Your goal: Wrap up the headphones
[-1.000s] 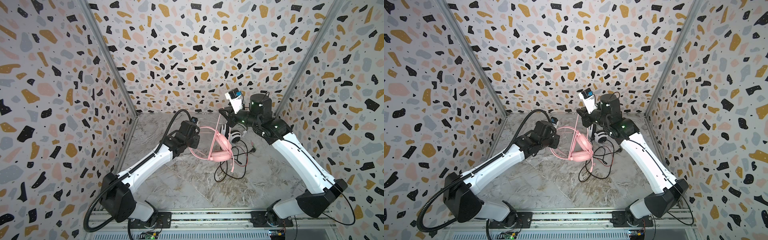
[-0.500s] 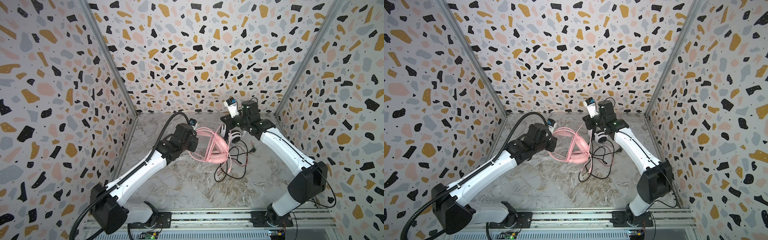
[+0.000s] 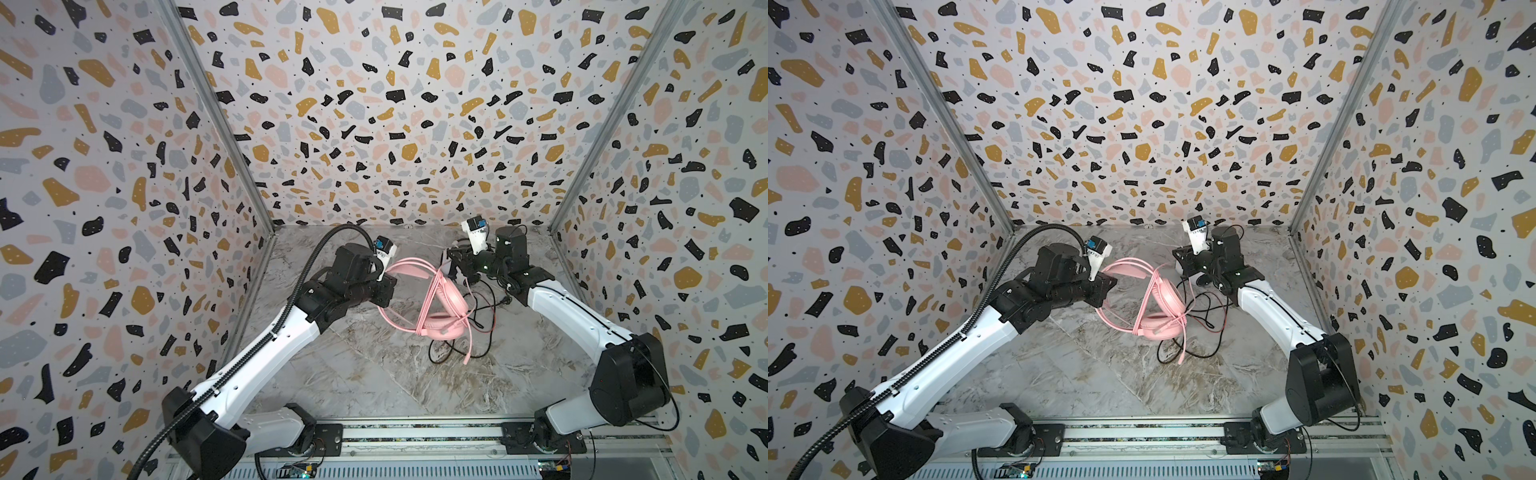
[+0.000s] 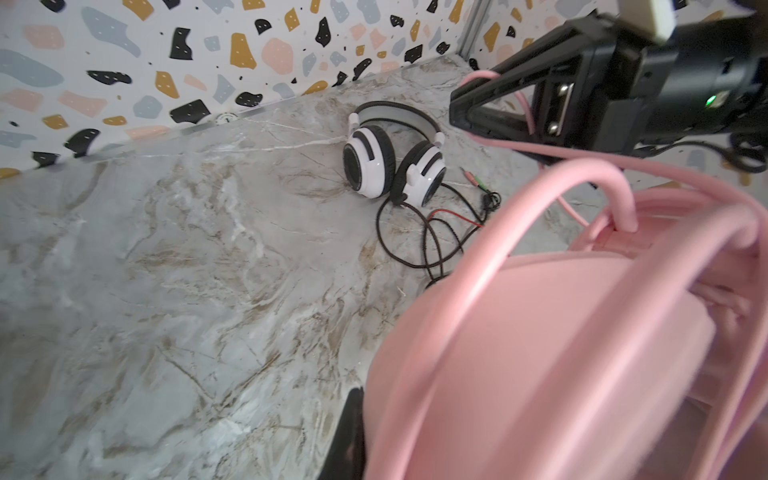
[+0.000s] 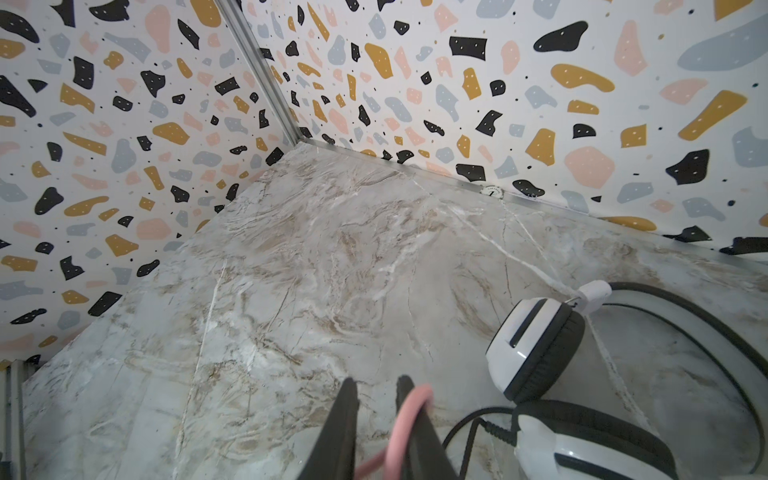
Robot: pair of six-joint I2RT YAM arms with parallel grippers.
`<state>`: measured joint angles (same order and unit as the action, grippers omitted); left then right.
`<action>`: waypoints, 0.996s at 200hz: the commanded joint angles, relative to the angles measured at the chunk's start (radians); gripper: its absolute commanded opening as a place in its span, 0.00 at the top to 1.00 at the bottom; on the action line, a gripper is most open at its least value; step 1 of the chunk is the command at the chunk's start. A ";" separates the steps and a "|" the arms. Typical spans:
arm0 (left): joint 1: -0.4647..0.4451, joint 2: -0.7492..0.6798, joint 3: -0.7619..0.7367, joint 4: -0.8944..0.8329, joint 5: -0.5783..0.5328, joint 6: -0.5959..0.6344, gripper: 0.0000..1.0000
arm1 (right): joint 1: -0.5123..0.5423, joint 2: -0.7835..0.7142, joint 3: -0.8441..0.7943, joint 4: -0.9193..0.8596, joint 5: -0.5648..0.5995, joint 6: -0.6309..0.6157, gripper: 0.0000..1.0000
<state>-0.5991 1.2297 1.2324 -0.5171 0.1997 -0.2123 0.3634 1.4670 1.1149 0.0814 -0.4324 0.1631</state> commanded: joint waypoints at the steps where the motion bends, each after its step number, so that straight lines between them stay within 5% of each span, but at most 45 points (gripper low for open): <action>1: 0.024 -0.044 0.070 0.142 0.232 -0.112 1.00 | -0.019 -0.053 -0.048 0.132 -0.041 0.059 0.80; 76: 0.098 -0.049 0.044 0.328 0.365 -0.310 1.00 | -0.020 -0.048 -0.184 0.286 -0.128 0.152 0.80; 199: 0.141 0.027 0.161 0.368 0.367 -0.429 1.00 | 0.028 -0.032 -0.343 0.460 -0.213 0.215 0.87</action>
<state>-0.4728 1.2652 1.2995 -0.2543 0.5186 -0.5724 0.3828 1.4509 0.7826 0.4866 -0.6090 0.3622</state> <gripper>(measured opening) 0.085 0.124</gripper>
